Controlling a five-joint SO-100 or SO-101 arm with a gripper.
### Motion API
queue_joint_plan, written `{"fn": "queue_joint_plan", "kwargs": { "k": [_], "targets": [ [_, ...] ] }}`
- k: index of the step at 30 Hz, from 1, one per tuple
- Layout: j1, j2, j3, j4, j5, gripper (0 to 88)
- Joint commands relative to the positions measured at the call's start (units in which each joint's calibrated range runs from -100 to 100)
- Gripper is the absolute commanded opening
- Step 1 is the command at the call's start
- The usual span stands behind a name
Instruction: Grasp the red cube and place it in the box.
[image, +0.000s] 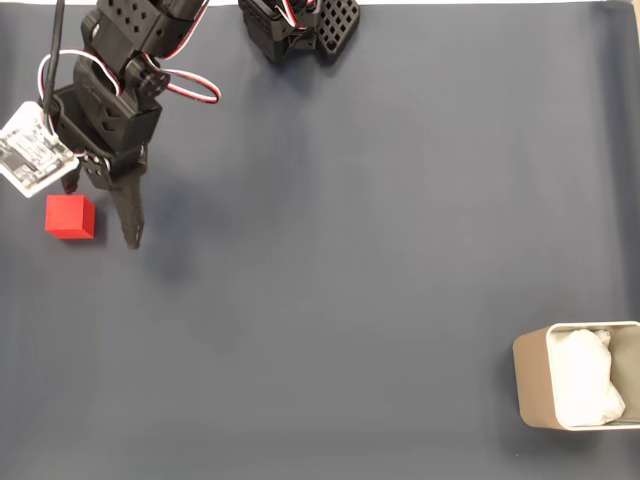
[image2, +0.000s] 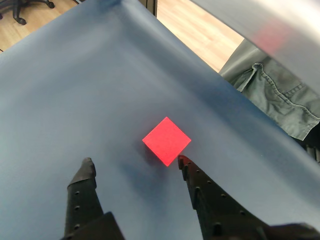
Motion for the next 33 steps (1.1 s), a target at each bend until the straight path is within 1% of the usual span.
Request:
{"fn": "queue_joint_plan", "kwargs": {
  "k": [1, 18, 33],
  "targets": [
    [-0.92, 0.58, -1.66, -1.68, -0.05, 38.7],
    [-0.56, 7.26, -6.4, -3.73, -0.15, 39.2],
    [-0.56, 10.81, -8.68, -8.56, -0.1, 39.4]
  ]
}}
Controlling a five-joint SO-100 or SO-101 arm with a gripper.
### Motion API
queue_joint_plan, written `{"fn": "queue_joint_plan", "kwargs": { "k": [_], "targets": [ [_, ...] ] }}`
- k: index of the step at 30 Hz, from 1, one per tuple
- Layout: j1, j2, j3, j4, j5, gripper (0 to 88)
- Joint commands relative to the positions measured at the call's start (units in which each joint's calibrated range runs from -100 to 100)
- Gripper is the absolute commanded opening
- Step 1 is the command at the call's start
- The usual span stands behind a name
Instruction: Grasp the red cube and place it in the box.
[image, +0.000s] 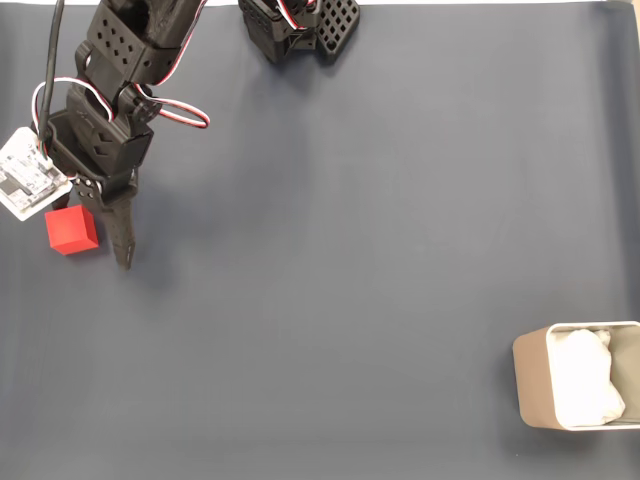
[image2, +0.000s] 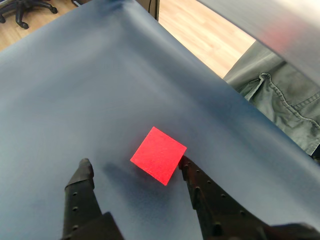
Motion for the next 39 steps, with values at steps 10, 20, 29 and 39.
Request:
{"fn": "queue_joint_plan", "kwargs": {
  "k": [10, 20, 29, 39],
  "targets": [
    [-1.18, 1.17, -5.09, -1.4, -1.12, 39.6],
    [-2.03, 1.17, -4.54, -1.4, -0.73, 39.2],
    [-2.03, 1.25, -3.72, -1.4, -0.15, 33.1],
    [-2.38, 1.34, -4.17, -1.16, 0.93, 13.2]
  ]
}}
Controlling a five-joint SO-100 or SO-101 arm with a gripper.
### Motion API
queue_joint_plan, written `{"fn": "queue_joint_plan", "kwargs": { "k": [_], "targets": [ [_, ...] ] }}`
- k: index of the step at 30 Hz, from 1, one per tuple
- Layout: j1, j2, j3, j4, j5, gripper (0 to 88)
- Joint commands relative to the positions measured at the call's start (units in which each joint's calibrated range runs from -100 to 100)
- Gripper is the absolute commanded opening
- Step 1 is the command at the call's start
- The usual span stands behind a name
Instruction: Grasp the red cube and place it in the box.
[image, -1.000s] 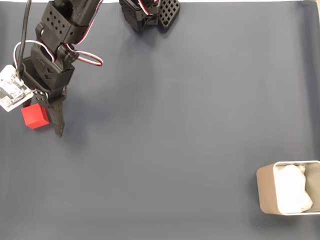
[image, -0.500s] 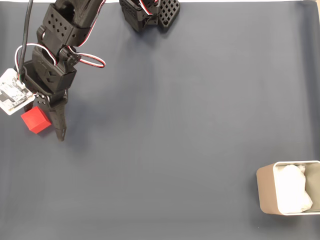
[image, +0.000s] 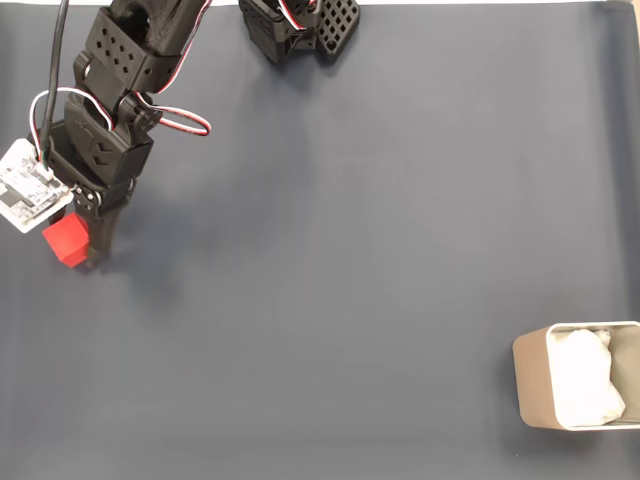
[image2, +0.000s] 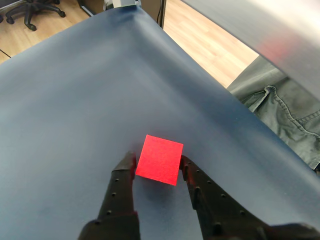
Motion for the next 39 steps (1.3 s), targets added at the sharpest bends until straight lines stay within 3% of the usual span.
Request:
{"fn": "queue_joint_plan", "kwargs": {
  "k": [1, 11, 29, 39],
  "targets": [
    [-0.9, -0.05, -1.46, -0.76, 0.63, 11.9],
    [-0.9, -0.05, -1.46, -0.6, 0.93, 5.2],
    [-1.18, -0.31, -1.92, -0.35, 1.07, 3.9],
    [-3.81, -4.3, -10.04, 10.8, -1.12, 3.6]
  ]
}}
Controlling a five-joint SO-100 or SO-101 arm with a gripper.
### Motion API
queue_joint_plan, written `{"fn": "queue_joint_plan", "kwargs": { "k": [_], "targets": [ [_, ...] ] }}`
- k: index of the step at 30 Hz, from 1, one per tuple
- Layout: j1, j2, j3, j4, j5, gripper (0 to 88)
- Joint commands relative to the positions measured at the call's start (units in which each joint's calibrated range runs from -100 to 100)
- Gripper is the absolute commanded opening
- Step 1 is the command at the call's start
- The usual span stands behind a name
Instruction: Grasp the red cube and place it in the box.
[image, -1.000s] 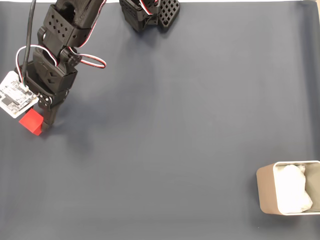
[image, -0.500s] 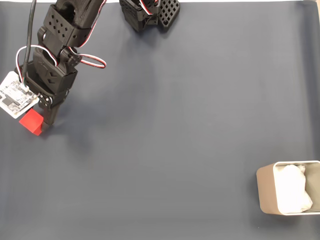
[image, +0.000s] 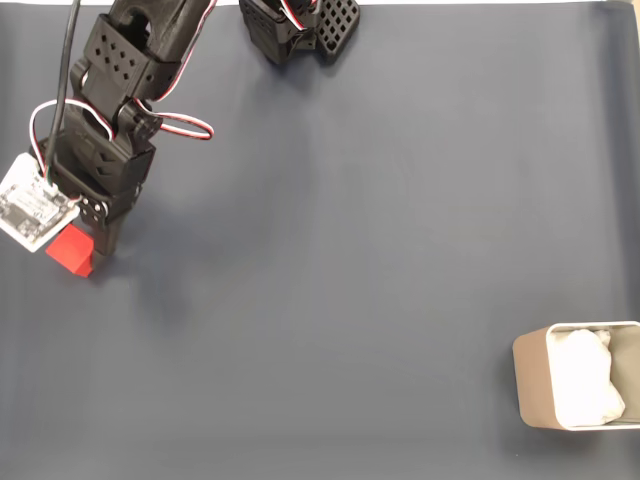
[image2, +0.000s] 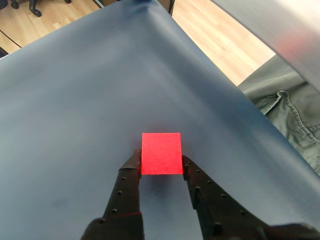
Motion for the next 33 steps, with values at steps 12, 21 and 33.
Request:
{"fn": "queue_joint_plan", "kwargs": {
  "k": [12, 21, 33],
  "targets": [
    [-11.1, -14.95, -12.82, 11.84, -2.88, 3.0],
    [-20.68, -21.02, -12.18, 13.15, -2.39, 2.9],
    [-35.74, -25.79, -10.45, 13.56, -1.76, 2.9]
  ]
}}
